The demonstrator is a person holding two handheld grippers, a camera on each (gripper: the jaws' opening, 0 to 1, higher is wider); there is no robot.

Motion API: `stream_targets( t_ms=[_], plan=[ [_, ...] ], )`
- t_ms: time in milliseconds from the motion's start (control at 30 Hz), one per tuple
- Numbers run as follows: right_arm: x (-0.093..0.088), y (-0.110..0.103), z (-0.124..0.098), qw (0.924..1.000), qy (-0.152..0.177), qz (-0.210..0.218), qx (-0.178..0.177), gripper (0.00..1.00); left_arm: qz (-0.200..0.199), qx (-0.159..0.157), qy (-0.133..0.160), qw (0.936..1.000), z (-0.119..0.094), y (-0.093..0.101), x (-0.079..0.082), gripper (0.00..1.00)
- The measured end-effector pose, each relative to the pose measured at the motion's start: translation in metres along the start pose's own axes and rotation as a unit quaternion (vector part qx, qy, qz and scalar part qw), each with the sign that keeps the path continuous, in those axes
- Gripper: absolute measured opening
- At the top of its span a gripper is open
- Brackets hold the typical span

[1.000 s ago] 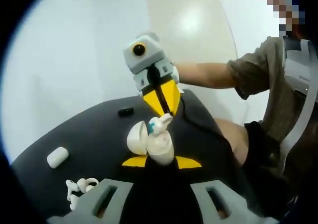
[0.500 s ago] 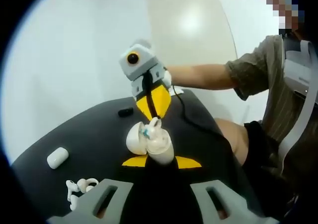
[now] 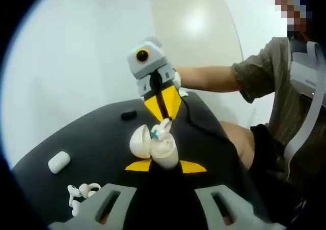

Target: Pick up three earphones and place each one into its charging case using tactile feedback, ensure that each earphone is properly inserted and securely positioned inside the case.

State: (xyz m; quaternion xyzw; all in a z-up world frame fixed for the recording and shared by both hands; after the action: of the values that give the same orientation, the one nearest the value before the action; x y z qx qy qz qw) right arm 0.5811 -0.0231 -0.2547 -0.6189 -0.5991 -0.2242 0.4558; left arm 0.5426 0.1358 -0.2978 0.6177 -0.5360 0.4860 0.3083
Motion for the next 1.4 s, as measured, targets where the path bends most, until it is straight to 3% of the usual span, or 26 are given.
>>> stream_targets(
  t_ms=[100,200,367,500,733,1167,1267,1333,1400],
  plan=[
    [0.002,0.002,-0.003,0.9999,0.007,0.015,0.002,0.06,0.001,0.001,0.000,1.0000,0.000,0.000,0.000,0.16],
    [0.005,0.006,-0.010,0.9993,0.017,-0.010,-0.033,0.07,0.000,0.000,0.000,1.0000,-0.001,0.000,0.000,0.16],
    [0.006,0.004,-0.015,0.9980,0.018,-0.026,-0.054,0.07,0.000,0.000,0.000,1.0000,-0.001,0.001,0.000,0.16],
    [0.004,0.002,-0.013,0.9962,0.010,-0.048,-0.072,0.07,0.001,0.001,0.000,1.0000,0.000,0.001,0.000,0.16],
    [0.006,-0.003,-0.009,0.9868,-0.034,-0.109,-0.115,0.07,0.001,0.001,0.000,1.0000,0.000,0.002,0.000,0.16],
    [0.017,-0.012,0.003,0.9861,-0.021,-0.077,-0.146,0.12,0.001,0.001,0.000,1.0000,0.000,0.002,-0.001,0.16],
    [0.020,-0.019,0.001,0.9810,-0.013,-0.074,-0.179,0.12,0.000,0.001,0.000,1.0000,0.000,0.002,-0.001,0.16],
    [0.025,-0.029,-0.001,0.9695,-0.004,-0.083,-0.230,0.12,0.000,0.001,0.000,1.0000,-0.001,0.002,-0.001,0.16],
    [0.027,-0.039,-0.001,0.9531,-0.012,-0.108,-0.283,0.12,0.000,0.001,0.000,1.0000,-0.001,0.002,-0.001,0.16]
  ],
)
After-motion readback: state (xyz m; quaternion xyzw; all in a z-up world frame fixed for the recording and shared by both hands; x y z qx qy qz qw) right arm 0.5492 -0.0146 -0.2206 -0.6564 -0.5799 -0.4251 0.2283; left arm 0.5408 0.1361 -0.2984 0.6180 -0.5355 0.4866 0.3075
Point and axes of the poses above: the point that each gripper's makers call its tool centre point, and the gripper's own axes: z roughly forward along the fingers, y roughly to its right, x roughly out of its top, the point moved 8 cm from there along -z, roughly backward along the fingers, and after that the axes turned 3 degrees about -y, right-handed, at the moved point
